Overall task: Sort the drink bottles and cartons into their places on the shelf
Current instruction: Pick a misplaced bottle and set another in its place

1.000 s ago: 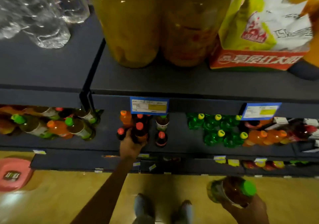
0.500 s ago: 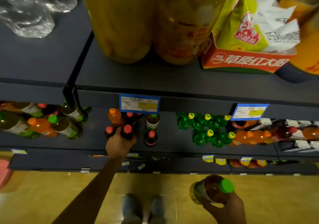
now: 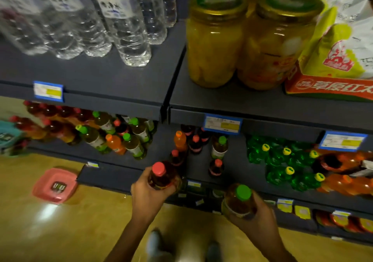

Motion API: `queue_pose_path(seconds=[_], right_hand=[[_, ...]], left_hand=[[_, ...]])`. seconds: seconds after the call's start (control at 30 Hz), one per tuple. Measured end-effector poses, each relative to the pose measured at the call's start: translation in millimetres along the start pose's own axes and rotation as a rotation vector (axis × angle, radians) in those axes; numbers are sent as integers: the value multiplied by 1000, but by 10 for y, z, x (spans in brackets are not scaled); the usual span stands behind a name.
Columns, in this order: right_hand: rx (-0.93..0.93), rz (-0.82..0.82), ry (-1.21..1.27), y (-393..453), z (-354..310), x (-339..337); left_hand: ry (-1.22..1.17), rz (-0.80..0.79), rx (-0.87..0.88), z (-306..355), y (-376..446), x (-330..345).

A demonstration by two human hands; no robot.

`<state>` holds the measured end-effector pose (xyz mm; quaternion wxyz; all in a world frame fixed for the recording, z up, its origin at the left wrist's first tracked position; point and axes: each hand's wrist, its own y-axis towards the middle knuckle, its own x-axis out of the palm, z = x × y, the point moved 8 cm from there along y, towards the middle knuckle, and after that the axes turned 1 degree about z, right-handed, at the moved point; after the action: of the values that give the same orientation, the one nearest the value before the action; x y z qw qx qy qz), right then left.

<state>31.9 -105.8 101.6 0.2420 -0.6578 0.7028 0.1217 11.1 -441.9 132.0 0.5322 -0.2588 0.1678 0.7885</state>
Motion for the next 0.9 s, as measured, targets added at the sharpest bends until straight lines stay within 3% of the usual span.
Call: queue_pose_path(seconds=[0.2, 0.53, 0.7, 0.9], right_hand=[[-21, -89, 44, 52, -603, 1028], [9, 20, 45, -120, -1797, 3174], [-18, 35, 51, -230, -2220, 3762], [-25, 19, 62, -236, -2339, 4071]], left_hand=[[-5, 29, 9, -443, 317, -788], [-5, -25, 49, -1801, 1294, -2485], [11, -38, 67, -2183, 1666, -3153], [6, 6, 94, -2269, 1783, -3467]])
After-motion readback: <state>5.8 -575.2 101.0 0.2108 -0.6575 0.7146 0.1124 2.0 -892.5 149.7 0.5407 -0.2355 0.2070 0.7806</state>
